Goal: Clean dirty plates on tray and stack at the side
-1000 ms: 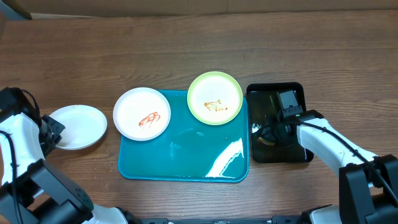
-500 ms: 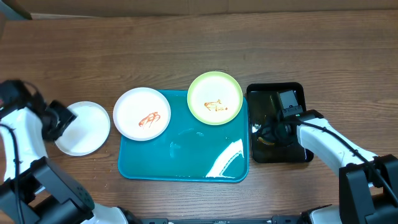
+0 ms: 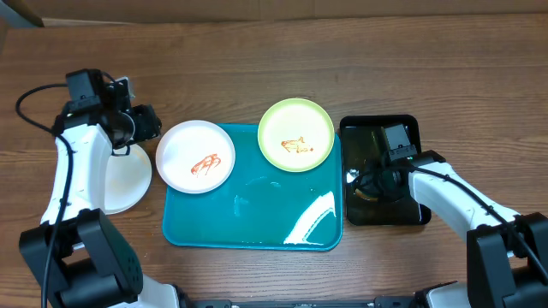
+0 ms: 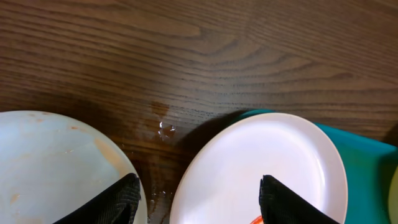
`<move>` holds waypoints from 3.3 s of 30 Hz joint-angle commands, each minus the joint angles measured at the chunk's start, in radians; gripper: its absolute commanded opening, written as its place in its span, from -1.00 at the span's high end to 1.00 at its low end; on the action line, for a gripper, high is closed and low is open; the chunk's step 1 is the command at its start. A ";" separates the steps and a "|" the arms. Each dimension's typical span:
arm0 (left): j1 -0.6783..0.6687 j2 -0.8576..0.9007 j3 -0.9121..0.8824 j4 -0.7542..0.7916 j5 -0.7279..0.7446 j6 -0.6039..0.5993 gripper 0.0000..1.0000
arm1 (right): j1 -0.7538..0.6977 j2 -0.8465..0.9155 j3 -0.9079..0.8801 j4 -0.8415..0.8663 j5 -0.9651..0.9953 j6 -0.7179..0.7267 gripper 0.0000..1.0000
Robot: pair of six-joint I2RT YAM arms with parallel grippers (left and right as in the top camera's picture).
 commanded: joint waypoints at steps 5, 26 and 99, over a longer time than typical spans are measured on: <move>-0.019 0.111 0.019 -0.008 -0.035 0.026 -0.23 | 0.006 0.045 -0.051 -0.041 -0.051 -0.006 0.91; -0.031 0.188 0.007 -0.173 0.086 0.026 0.75 | 0.006 0.045 -0.051 -0.046 -0.051 -0.006 0.91; -0.385 0.009 0.058 -0.460 -0.020 -0.162 0.16 | 0.006 0.045 -0.049 -0.034 -0.068 -0.037 0.93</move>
